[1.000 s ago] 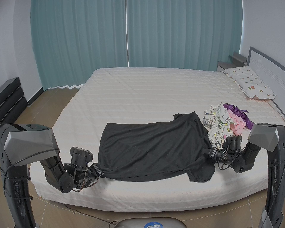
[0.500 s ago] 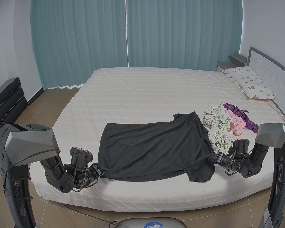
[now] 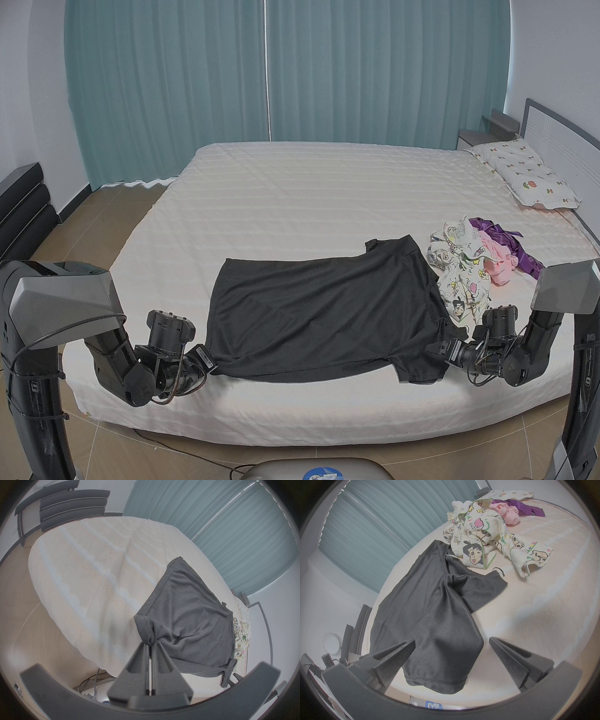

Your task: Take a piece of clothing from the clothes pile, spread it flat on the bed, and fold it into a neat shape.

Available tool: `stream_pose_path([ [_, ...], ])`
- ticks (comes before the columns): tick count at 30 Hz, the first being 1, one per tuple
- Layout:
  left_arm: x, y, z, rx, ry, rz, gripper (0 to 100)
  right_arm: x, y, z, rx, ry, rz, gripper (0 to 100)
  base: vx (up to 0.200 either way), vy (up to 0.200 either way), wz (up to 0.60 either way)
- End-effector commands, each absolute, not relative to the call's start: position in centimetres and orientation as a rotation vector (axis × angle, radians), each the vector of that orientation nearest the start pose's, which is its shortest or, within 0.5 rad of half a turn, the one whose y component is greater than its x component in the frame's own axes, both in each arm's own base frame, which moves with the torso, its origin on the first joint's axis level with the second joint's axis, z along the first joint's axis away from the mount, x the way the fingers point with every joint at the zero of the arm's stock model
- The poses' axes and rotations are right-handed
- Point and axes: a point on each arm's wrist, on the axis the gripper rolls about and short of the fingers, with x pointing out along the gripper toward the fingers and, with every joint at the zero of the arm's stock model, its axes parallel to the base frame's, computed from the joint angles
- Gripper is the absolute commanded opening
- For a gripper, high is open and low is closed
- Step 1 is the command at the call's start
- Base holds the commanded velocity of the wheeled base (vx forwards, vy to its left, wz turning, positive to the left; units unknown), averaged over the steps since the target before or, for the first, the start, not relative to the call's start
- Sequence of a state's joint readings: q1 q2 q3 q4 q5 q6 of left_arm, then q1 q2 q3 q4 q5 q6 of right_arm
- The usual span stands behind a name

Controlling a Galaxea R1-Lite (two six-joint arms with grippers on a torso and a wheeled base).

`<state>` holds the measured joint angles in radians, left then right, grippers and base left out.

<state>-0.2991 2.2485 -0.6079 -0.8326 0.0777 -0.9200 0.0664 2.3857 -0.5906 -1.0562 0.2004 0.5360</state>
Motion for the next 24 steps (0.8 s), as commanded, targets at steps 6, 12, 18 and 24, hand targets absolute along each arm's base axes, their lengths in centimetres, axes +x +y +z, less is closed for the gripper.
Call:
stream_pose_path([
  [6, 30.8, -9.3, -2.0, -0.715, 0.823, 0.170, 0, 32.2, 2.7, -5.1, 0.550, 0.806, 0.041, 0, 0.000, 0.000, 0.00],
  [12, 30.7, -9.3, -1.9, -0.711, 0.822, 0.170, 0, 29.8, 1.5, -3.4, 0.568, 0.816, 0.015, 0, 0.000, 0.000, 0.00],
  [18, 29.8, -9.2, -1.5, -0.695, 0.831, 0.168, 0, 27.0, 0.8, -1.9, 0.576, 0.832, -0.009, 0, 0.000, 0.000, 0.00],
  [24, 28.0, -8.8, -0.1, -0.625, 0.833, 0.135, 0, 23.5, 0.2, -0.3, 0.578, 0.848, -0.032, 0, 0.000, 0.000, 0.00],
])
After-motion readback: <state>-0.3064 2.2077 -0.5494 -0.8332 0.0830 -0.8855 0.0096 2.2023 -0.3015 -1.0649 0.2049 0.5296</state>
